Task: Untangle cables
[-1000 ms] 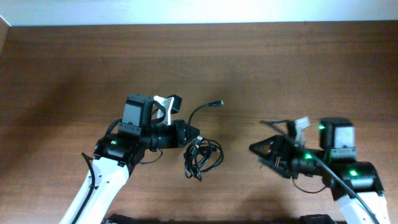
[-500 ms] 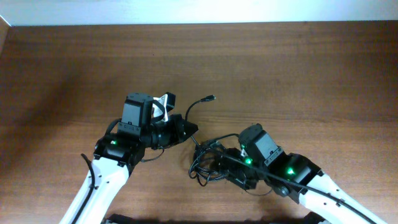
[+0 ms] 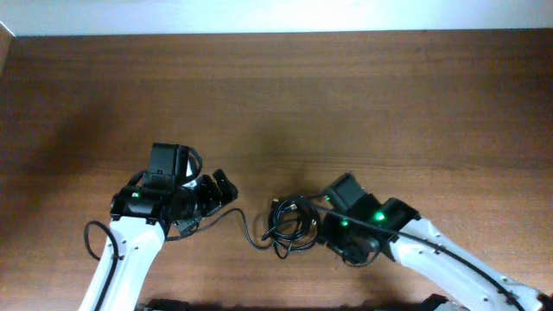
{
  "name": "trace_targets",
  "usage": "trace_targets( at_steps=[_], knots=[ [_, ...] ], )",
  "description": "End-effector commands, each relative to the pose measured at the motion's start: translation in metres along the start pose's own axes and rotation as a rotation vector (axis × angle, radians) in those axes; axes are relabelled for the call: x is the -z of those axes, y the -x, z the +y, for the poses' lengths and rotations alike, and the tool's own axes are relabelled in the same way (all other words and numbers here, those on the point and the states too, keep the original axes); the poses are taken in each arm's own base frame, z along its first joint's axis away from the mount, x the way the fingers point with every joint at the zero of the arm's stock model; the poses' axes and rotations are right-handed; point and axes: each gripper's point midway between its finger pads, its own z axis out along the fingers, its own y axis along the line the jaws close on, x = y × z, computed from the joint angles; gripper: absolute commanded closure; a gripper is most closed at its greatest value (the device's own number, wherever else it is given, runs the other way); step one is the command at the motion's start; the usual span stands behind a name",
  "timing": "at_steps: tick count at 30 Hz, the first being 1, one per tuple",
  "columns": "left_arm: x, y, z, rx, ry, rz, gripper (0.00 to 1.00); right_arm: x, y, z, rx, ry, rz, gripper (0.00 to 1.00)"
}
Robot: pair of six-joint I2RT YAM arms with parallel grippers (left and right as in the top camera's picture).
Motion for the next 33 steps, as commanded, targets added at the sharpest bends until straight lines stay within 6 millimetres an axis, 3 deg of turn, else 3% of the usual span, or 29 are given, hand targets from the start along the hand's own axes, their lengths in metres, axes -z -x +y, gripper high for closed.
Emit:
trace_targets(
  at_steps=[1, 3, 6, 7, 8, 11, 14, 18, 20, 22, 23, 25, 28, 29, 30, 33],
  knots=[
    [0.007, -0.027, -0.024, -0.099, -0.149, 0.129, 0.09, 0.045, 0.025, 0.005, 0.015, 0.11, -0.105, 0.5],
    [0.002, -0.037, -0.03, -0.168, -0.127, 0.138, 0.13, 0.078, 0.025, 0.008, 0.012, 0.217, -0.172, 0.5],
    [-0.009, -0.042, -0.029, -0.365, 0.001, 0.068, 0.16, 0.109, 0.012, 0.004, 0.045, 0.315, -0.231, 0.49],
    [-0.013, -0.045, -0.029, -0.437, 0.051, 0.04, 0.27, 0.115, 0.007, 0.001, 0.051, 0.332, -0.241, 0.48],
    [-0.016, -0.05, -0.032, -0.503, 0.072, 0.026, 0.3, 0.12, 0.003, -0.004, 0.054, 0.341, -0.25, 0.48],
    [-0.026, -0.052, -0.04, -0.624, 0.148, -0.046, 0.46, 0.126, -0.006, -0.015, 0.054, 0.342, -0.25, 0.44],
    [-0.049, -0.063, -0.061, -0.72, 0.135, -0.053, 0.42, 0.123, -0.01, -0.024, 0.044, 0.312, -0.237, 0.43],
    [-0.088, -0.089, -0.052, -0.793, 0.214, 0.06, 0.39, 0.123, -0.007, -0.029, 0.036, 0.291, -0.254, 0.36],
    [-0.104, -0.097, -0.044, -0.81, 0.258, 0.107, 0.52, 0.123, -0.007, -0.029, 0.036, 0.291, -0.255, 0.34],
    [-0.118, -0.102, -0.032, -0.816, 0.306, 0.151, 0.76, 0.123, -0.005, -0.031, 0.032, 0.281, -0.27, 0.33],
    [-0.121, -0.102, -0.029, -0.816, 0.324, 0.154, 0.95, 0.123, -0.005, -0.031, 0.032, 0.28, -0.27, 0.33],
    [-0.12, -0.093, -0.027, -0.824, 0.359, 0.113, 1.0, 0.123, -0.005, -0.031, 0.032, 0.28, -0.269, 0.33],
    [-0.093, -0.081, -0.045, -0.795, 0.344, 0.063, 1.0, 0.122, -0.005, -0.031, 0.03, 0.278, -0.267, 0.33],
    [-0.082, -0.077, -0.054, -0.772, 0.324, 0.042, 1.0, 0.121, -0.005, -0.03, 0.025, 0.278, -0.26, 0.34],
    [-0.065, -0.071, -0.067, -0.731, 0.287, 0.007, 1.0, 0.119, -0.008, -0.029, -0.002, 0.283, -0.236, 0.44],
    [-0.019, -0.074, -0.108, -0.687, 0.079, -0.035, 1.0, 0.108, -0.017, -0.019, -0.04, 0.28, -0.138, 0.39]
  ],
)
